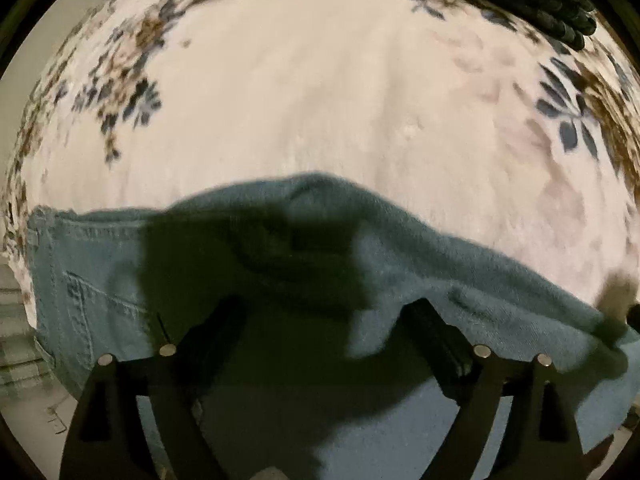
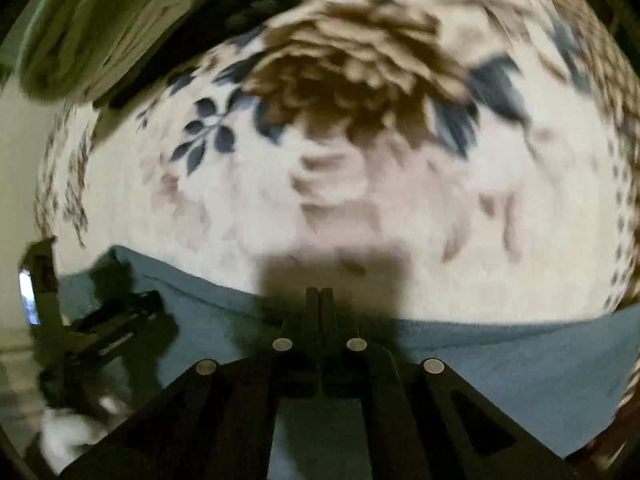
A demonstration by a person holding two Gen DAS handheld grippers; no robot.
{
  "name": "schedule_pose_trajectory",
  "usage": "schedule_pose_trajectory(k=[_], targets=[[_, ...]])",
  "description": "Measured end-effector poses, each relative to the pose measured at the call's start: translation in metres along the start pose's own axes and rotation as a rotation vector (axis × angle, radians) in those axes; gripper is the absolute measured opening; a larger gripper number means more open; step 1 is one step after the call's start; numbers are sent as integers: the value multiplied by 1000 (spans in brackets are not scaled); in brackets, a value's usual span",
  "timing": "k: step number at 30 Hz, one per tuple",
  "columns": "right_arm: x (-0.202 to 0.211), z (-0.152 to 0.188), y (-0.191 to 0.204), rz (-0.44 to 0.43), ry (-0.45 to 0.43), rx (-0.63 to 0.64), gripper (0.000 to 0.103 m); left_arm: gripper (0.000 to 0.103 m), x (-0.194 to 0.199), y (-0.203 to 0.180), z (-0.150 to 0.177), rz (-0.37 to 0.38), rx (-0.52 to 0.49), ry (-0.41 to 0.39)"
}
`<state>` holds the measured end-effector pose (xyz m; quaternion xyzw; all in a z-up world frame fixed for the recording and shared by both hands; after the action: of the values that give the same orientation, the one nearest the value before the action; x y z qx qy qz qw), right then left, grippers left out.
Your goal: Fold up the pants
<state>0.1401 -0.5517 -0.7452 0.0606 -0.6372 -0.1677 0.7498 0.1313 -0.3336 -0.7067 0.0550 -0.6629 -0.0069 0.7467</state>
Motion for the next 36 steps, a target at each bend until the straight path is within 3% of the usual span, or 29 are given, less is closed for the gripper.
schedule_pose_trajectory(k=[1, 3, 4, 5, 10, 16, 20, 21, 23, 24, 26, 28, 29, 30, 31, 34, 36], targets=[[5, 3, -10, -35, 2, -22, 4, 88, 3, -5, 3, -6, -8, 1], [15, 19, -30, -87, 4, -87, 23, 88, 12, -11, 11, 16, -7, -3], [24, 35, -43, -105, -17, -124, 48, 88, 20, -16, 21, 41, -2, -7], [29, 50, -52, -128, -44, -163, 58, 88, 25, -21, 28, 55, -2, -11], [47, 140, -133, -234, -179, -515, 58, 88, 42, -81, 88, 104, -89, -2], [56, 239, -275, -247, -321, -948, 59, 88, 4, -187, 155, 91, -244, 47], [56, 260, -354, -245, -382, -1061, 59, 89, -26, -248, 192, 42, -303, 73], [52, 259, -367, -273, -385, -1072, 57, 95, -29, -257, 197, 20, -308, 57], [48, 256, -376, -269, -381, -1047, 7, 99, -30, -261, 208, 12, -314, 39], [53, 255, -378, -194, -379, -1017, 7, 100, -34, -278, 182, 12, -316, 45], [59, 255, -377, -144, -393, -983, 7, 101, -38, -278, 180, 25, -318, 53], [55, 262, -378, -127, -382, -998, 7, 102, -40, -287, 184, 13, -327, 54], [51, 264, -379, -142, -374, -1007, 7, 103, -39, -261, 164, 7, -331, 55], [45, 265, -379, -163, -367, -1013, 8, 103, -35, -260, 147, 4, -333, 59], [40, 264, -378, -203, -369, -1024, 16, 103, -36, -273, 153, 5, -334, 64], [42, 276, -377, -357, -440, -1045, 51, 103, -36, -266, 107, 23, -340, 72], [42, 279, -372, -409, -490, -1031, 53, 103, -45, -259, 95, 39, -343, 66]])
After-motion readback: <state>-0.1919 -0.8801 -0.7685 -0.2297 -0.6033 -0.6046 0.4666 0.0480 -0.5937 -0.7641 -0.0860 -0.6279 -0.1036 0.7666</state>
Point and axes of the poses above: each gripper's, at about its wrist camera, not at the fingertips, and x roughly against the way its jaws point, y to its left, z to its underside, the point moved 6 cm from there along -x, roughly the way its jaws point, and after that the axes turned 12 degrees about y, right-handed, at the moved point
